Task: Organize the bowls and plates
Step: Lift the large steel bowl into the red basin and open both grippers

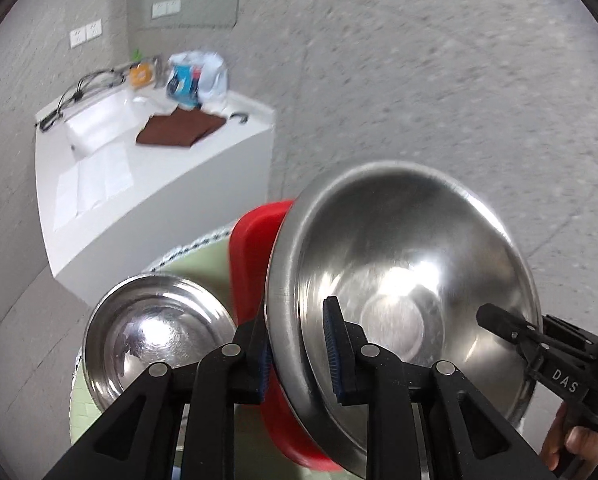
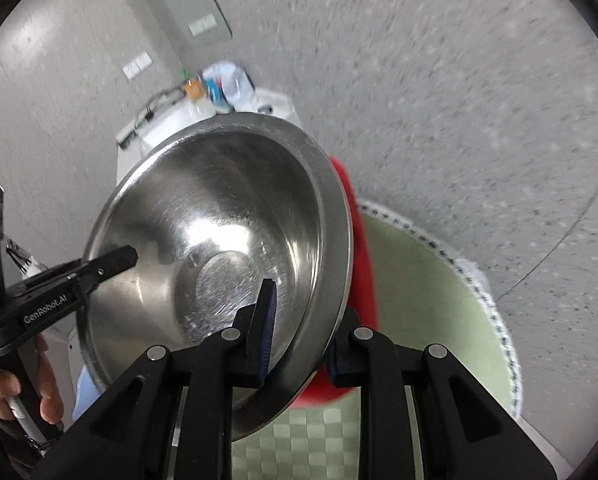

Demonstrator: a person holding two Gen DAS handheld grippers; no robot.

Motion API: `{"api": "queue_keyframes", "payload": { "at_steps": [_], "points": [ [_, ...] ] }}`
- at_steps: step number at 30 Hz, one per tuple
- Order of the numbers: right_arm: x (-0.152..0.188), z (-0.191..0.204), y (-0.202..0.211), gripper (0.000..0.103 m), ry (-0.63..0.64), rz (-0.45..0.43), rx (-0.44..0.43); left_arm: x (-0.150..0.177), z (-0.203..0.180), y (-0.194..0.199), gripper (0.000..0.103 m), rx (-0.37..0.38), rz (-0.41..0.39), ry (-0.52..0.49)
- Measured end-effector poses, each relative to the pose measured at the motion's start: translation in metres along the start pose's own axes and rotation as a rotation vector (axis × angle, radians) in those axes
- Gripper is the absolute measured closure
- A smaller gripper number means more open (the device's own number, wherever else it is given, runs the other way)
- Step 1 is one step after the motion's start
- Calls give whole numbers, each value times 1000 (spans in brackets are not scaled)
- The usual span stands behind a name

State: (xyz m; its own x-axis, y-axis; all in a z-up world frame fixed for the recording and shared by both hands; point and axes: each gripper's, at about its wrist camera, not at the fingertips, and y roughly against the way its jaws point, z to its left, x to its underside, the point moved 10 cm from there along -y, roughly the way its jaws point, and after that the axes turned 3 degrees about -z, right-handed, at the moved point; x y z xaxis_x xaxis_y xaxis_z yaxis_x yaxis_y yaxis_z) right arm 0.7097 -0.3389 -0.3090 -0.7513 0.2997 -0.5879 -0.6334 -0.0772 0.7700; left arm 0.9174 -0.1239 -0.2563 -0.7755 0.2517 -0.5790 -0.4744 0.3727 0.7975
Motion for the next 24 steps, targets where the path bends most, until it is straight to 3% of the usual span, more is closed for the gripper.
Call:
{"api": "queue_keyframes", "payload": {
  "at_steps": [8,11,14,16,18,24],
  "points": [
    [9,-9,-28,76,19,58,28,8,-6,-36,82,-62,56,-15],
    [11,-13,-32,74,25,73,41,-9,-14,-51,76,-77,72,-13],
    [12,-9,-32,62,12,78,15,-11,-20,-51,62,-51,72,2],
    [10,-6,-27,51,3,66,-9,-11,-21,-38,46,-27,56,3],
    [8,-3,-21,41,11,54,-5,-12,-21,-25,40,-25,28,-3],
    [4,1,24,39,16,-42,42,-4,-15,34,28,29,-53,-15]
  ]
}}
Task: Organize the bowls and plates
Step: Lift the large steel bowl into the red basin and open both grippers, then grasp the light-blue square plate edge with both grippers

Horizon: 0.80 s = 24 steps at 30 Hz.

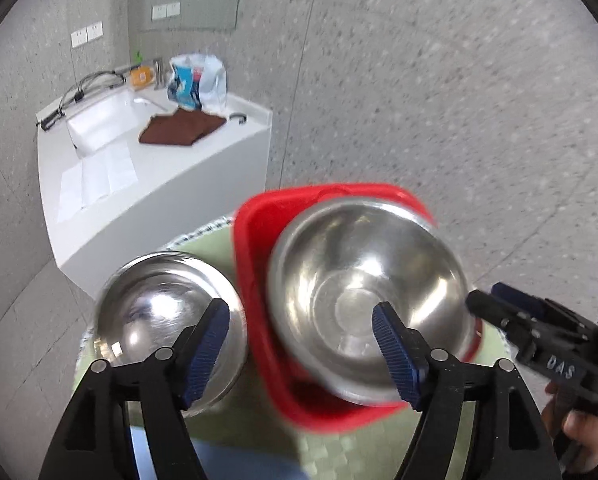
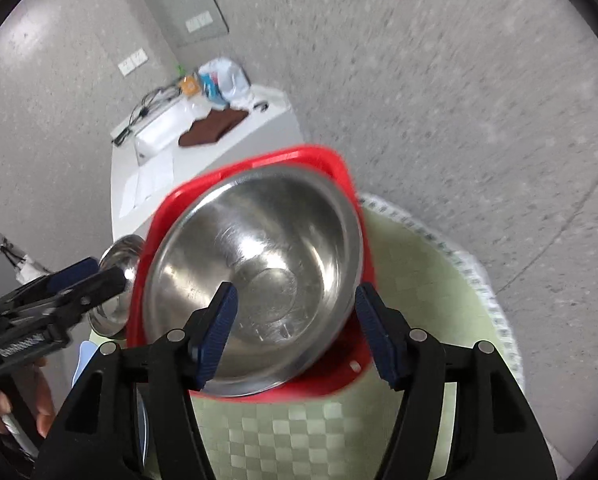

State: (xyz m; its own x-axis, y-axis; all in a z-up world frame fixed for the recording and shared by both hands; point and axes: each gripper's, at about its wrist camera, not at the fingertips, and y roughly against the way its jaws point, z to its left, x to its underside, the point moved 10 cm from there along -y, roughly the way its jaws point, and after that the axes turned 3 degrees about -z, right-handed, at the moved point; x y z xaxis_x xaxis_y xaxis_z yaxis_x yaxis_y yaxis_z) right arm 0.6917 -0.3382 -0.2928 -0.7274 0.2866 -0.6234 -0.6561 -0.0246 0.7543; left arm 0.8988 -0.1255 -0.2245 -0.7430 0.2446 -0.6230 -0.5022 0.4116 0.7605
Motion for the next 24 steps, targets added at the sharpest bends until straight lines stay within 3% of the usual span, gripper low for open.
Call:
{"api": "queue_keyframes", "payload": {
  "at_steps": [4,8,11,18,20,22,24],
  "points": [
    [6,13,49,34,60,-90,74,13,28,50,18,-30,-82,-2],
    [34,48,78,30,76,-96,28,48,68,89,13,-100,-120,6],
    [73,86,76,30,95,-32,-38,88,94,99,13,-153,-97,2],
    [162,143,18,30,57,215,-145,178,146,76,15,-209,73,70],
    [177,149,4,30,24,266,-156,190,149,66,25,-206,113,72],
    [184,153,-6,33,-5,294,-161,200,145,53,42,-176,160,75],
    [189,157,-14,45,-20,315,-167,206,139,44,59,-130,192,84]
  ]
}}
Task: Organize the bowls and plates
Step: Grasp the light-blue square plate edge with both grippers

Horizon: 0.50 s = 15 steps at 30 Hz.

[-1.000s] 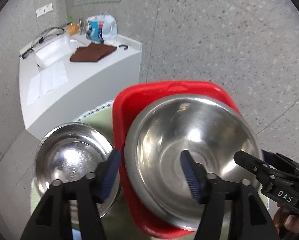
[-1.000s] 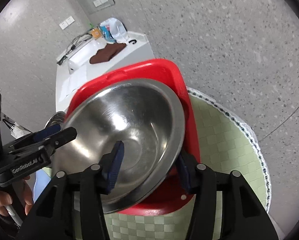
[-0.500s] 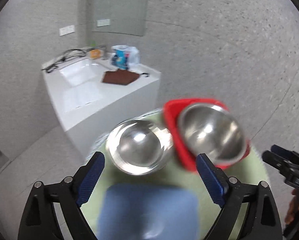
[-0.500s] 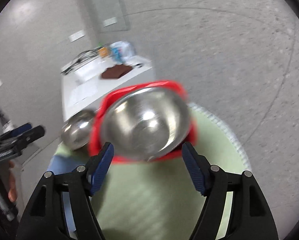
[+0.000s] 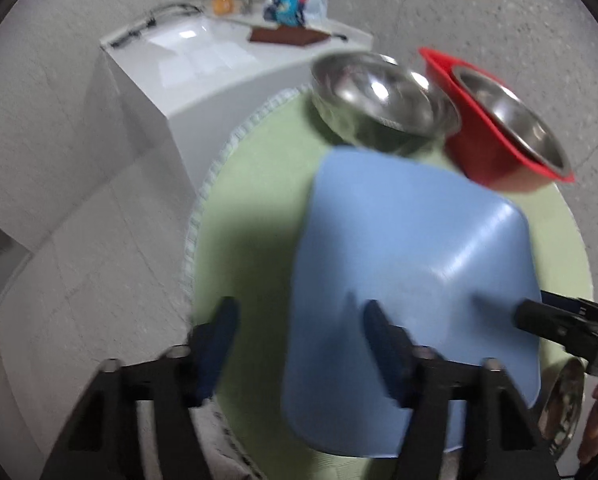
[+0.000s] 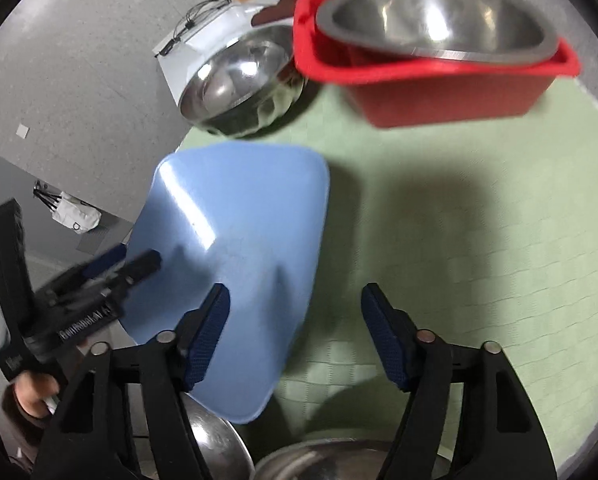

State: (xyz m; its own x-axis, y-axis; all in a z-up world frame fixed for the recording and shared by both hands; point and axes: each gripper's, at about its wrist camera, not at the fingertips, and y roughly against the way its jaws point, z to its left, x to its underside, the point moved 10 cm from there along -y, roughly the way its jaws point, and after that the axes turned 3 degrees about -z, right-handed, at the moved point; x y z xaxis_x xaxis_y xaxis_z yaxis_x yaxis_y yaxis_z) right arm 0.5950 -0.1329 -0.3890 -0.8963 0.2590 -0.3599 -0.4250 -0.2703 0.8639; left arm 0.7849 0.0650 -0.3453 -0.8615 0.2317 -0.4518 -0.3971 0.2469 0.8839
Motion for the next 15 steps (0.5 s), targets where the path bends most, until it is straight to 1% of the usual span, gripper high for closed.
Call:
{"api": "queue_keyframes", "payload": {
  "at_steps": [1,2,3,4,5,8,9,11,13,15],
  "points": [
    [1,1,-4,48,-6,11,3,1,-1,-1,72,8,6,-1],
    [2,3,-9,61,-3,18,-2,3,-6,-2,78,21,7,-7],
    [3,6,-13,79,2,23,-7,-1,-2,1,82,30,-4,-11],
    [5,5,-14,80,-1,24,-12,0,-2,4,82,31,-13,-13],
    [5,4,-14,83,0,13,11,-2,-3,7,83,35,-21,-15],
    [0,2,0,88,26,-50,34,-11,-4,21,83,60,-66,-13],
    [-2,4,6,88,31,-65,37,-18,-9,30,83,76,-87,-13],
    [-7,6,21,88,55,-103,53,-23,-12,46,83,85,-129,-21],
    [-13,8,41,88,80,-149,63,-31,-19,71,83,101,-173,-35],
    [-21,9,65,88,91,-187,48,-44,-31,93,84,135,-225,-44]
  ]
}}
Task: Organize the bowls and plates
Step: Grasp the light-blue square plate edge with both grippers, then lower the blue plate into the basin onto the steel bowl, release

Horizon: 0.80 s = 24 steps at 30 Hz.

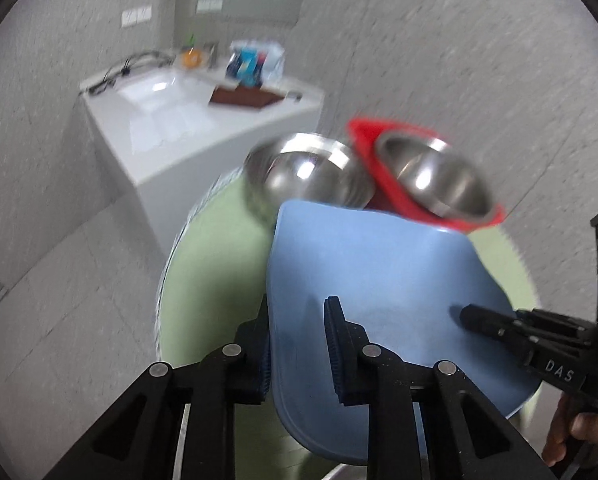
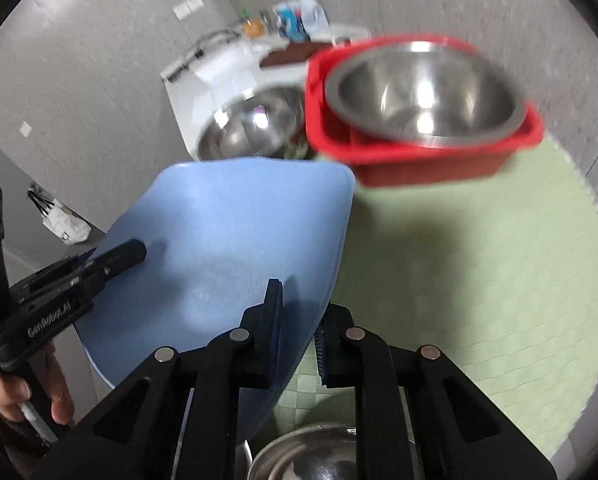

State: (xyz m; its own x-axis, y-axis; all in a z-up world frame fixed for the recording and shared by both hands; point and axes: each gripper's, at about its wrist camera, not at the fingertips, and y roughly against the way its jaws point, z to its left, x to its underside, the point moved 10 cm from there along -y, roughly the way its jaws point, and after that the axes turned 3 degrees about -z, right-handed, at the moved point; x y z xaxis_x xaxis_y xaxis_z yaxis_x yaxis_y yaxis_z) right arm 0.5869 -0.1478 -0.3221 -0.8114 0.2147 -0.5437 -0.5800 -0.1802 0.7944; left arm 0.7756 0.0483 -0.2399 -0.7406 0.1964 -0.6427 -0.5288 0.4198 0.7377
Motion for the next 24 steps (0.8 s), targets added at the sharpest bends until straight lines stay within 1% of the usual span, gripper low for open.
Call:
{"api": "queue_keyframes", "payload": {
  "at_steps": [3,5,7,8,9,10,12,15,17,19,21,24],
  "points": [
    [-17,-9,26,88,9,-56,0,-26,-22,13,84,33,-55,-30],
    [-34,-21,43,88,8,-98,16,-47,-40,13,84,60,-84,-52],
    [-54,-37,54,88,2,-136,35,-62,-56,8,84,91,-85,-60],
    [-66,-48,58,88,-4,-152,47,-75,-67,2,84,114,-89,-66],
    [-75,-57,60,88,-12,-161,55,-81,-72,-3,84,118,-93,-74],
    [-85,-68,61,88,-21,-171,59,-95,-81,-15,84,109,-96,-97],
    [-105,-91,57,87,-32,-182,83,-108,-94,-36,83,114,-90,-120],
    [-126,-121,44,87,-42,-181,129,-122,-110,-89,83,109,-53,-139],
    [-137,-138,31,87,-55,-170,138,-128,-113,-111,84,93,-26,-144],
    [-143,-152,15,87,-56,-149,153,-131,-116,-137,84,78,-7,-151],
    [-143,-163,4,87,-59,-128,159,-131,-117,-159,83,55,24,-160],
    [-141,-171,-13,86,-58,-102,165,-130,-123,-191,84,33,73,-157]
  ]
}}
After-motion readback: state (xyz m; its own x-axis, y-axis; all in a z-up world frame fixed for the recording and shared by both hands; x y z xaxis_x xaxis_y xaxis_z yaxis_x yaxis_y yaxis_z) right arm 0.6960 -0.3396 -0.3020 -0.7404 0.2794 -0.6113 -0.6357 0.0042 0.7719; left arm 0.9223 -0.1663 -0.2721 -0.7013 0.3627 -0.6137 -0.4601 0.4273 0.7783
